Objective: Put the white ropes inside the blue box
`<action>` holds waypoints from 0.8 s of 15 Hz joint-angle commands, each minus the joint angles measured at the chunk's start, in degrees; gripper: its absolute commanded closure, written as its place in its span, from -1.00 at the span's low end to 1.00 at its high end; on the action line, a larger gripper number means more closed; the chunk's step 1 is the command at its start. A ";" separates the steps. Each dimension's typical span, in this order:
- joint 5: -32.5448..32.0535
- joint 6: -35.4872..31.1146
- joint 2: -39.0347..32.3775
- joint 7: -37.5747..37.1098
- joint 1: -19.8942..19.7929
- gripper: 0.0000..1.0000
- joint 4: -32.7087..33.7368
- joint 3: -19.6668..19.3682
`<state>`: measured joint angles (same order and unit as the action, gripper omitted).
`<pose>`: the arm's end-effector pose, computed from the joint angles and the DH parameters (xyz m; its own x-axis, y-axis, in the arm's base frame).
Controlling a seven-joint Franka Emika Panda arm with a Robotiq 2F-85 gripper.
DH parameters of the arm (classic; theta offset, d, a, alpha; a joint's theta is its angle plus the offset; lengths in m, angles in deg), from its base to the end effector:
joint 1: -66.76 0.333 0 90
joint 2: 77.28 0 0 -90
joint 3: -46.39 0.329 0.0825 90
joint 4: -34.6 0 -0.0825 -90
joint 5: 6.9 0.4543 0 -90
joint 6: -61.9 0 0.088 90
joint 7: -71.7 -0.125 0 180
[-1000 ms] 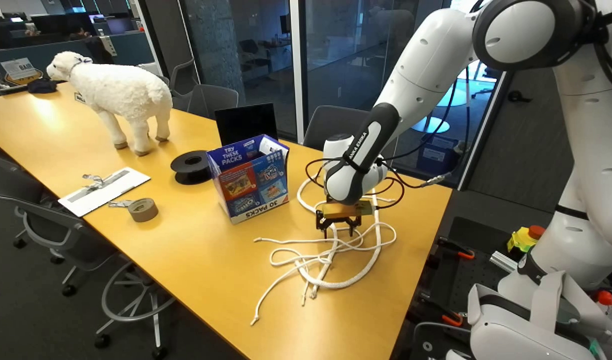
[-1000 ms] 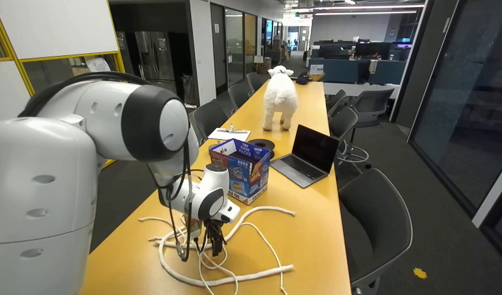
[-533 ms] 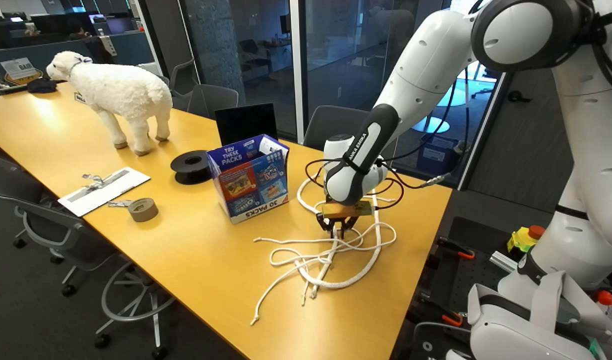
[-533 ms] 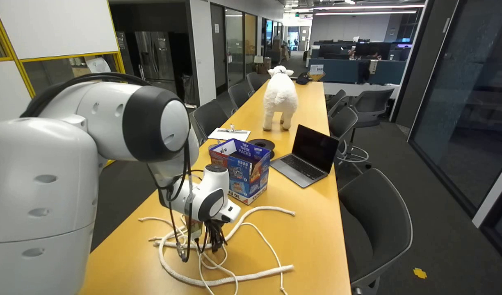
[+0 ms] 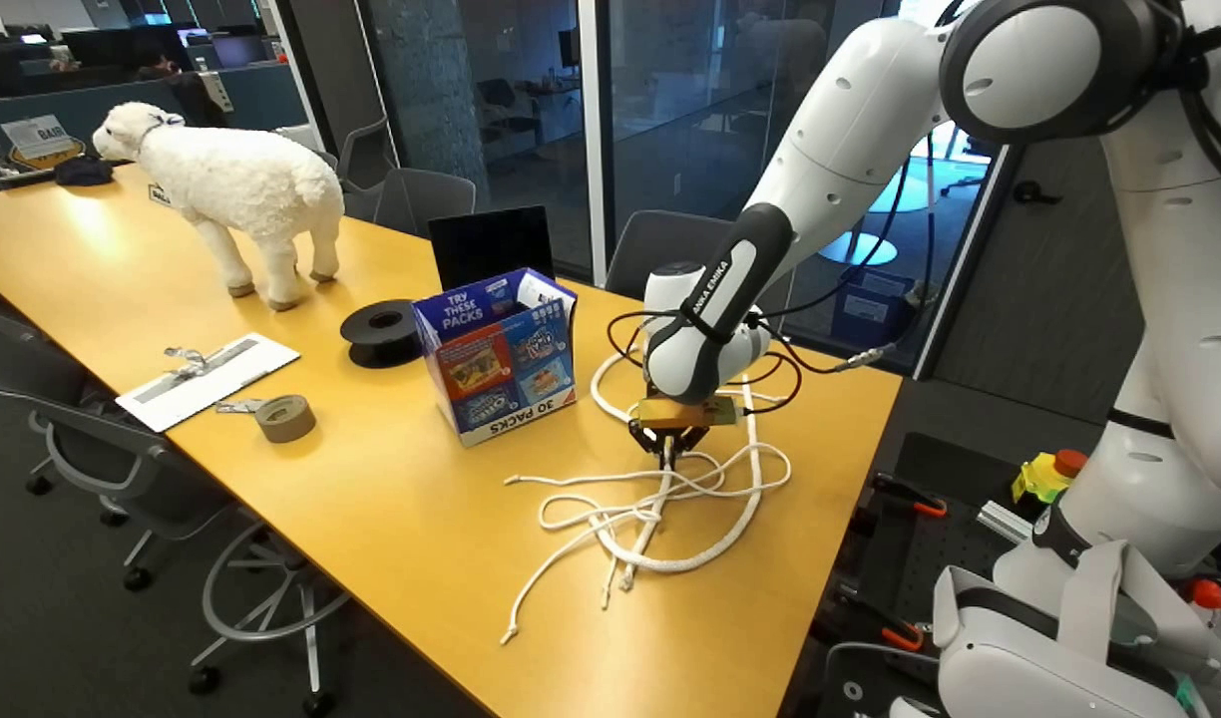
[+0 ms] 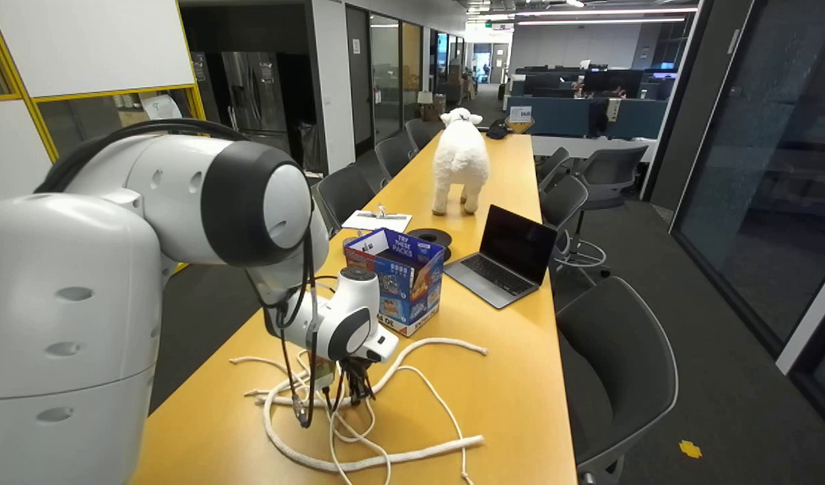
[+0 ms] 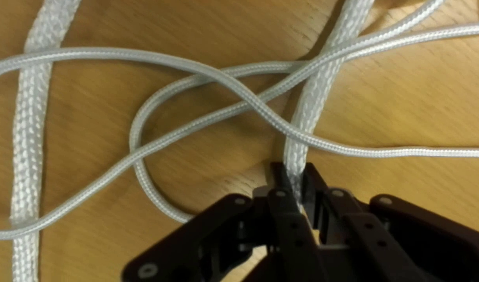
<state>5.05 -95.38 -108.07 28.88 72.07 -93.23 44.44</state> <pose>0.5658 0.0242 0.0535 0.6385 -0.7673 -0.0596 -0.7694 -0.6384 -0.0245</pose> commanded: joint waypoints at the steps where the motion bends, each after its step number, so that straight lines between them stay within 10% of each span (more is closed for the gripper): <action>1: 1.76 -1.40 -0.04 -2.54 1.80 0.71 3.28 -1.11; 12: -2.86 0.50 3.67 -19.81 7.61 0.71 29.20 -5.43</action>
<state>4.95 -97.06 -103.48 15.48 77.21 -72.63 42.03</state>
